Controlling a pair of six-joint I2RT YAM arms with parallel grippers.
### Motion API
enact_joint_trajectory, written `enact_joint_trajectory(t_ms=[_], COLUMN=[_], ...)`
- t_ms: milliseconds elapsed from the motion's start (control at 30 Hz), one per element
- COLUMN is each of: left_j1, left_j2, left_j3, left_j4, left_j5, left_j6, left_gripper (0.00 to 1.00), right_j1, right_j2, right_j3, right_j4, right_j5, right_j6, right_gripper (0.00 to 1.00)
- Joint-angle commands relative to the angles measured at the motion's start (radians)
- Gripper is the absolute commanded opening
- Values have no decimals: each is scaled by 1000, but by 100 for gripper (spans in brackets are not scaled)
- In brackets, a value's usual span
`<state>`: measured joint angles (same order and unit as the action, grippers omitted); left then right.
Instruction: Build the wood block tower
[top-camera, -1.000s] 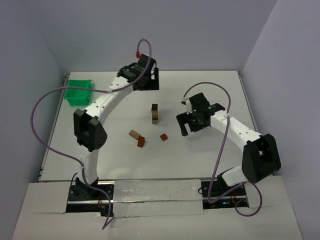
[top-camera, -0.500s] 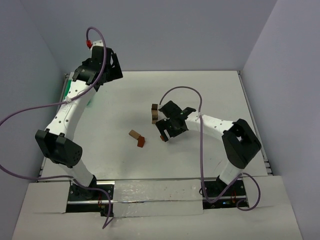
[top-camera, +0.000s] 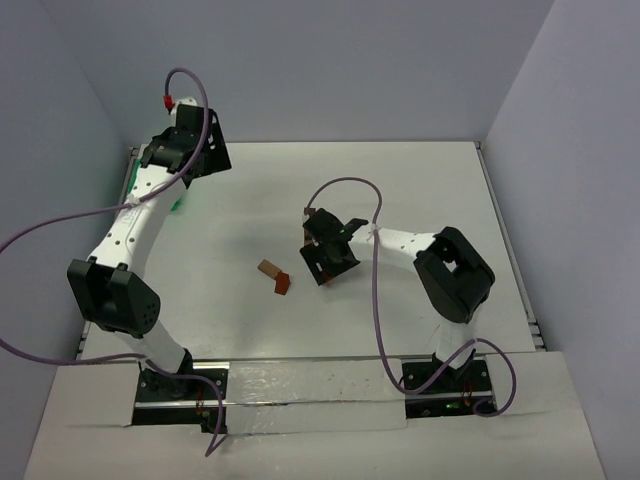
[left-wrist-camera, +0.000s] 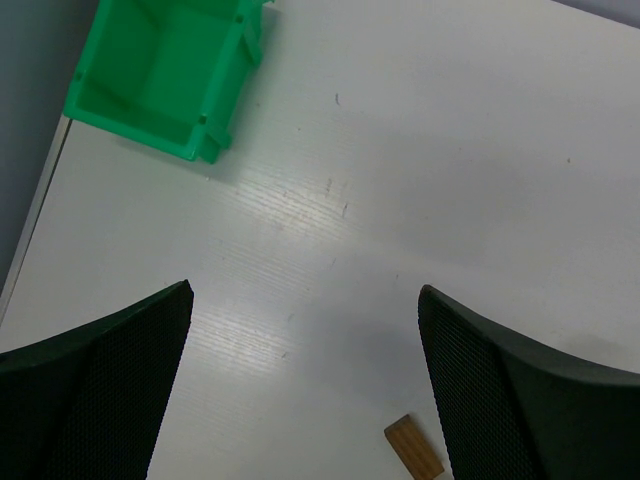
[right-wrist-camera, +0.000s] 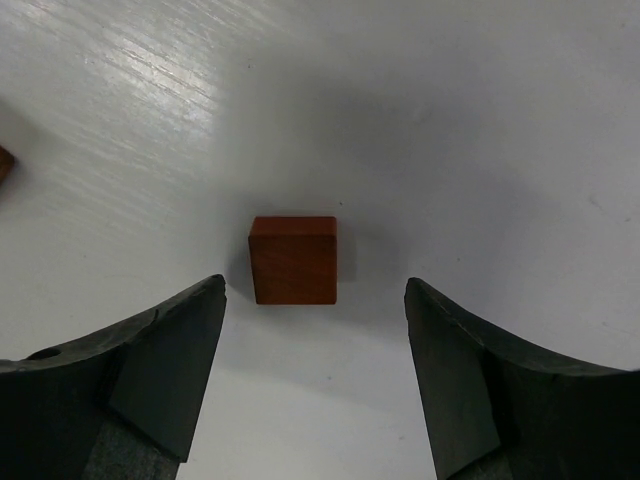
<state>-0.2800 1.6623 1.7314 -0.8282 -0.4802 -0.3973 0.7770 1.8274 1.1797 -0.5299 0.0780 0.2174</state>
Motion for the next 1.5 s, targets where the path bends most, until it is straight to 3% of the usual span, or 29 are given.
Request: enact_joint_trajectory(t_ms=[0, 100, 267, 500, 700, 833, 1067, 1467], left_j1=[12, 18, 24, 31, 32, 36, 46, 74], left_j2=[-65, -89, -110, -118, -128, -120, -99, -141], left_j3=[-35, -80, -106, -105, -130, -118, -88, -128], left_j4=[44, 59, 68, 69, 72, 72, 64, 69], left_j5=[-37, -47, -64, -83, -113, -132, -158, -159], left_j6=[22, 28, 37, 52, 64, 68, 59, 55], left_gripper=[99, 99, 99, 99, 99, 99, 99, 99], right_j1=[19, 18, 21, 51, 66, 67, 65, 27], right_j2=[36, 63, 54, -45, -244, -302, -157, 42], right_j3=[45, 50, 25, -2, 9, 133, 366, 584], right_j4=[37, 40, 41, -14, -29, -92, -277, -395], right_j5=[60, 65, 44, 10, -5, 63, 189, 135], right_j6=[23, 28, 43, 74, 107, 165, 334, 421], right_gripper=[77, 71, 48, 0, 0, 0, 0, 0])
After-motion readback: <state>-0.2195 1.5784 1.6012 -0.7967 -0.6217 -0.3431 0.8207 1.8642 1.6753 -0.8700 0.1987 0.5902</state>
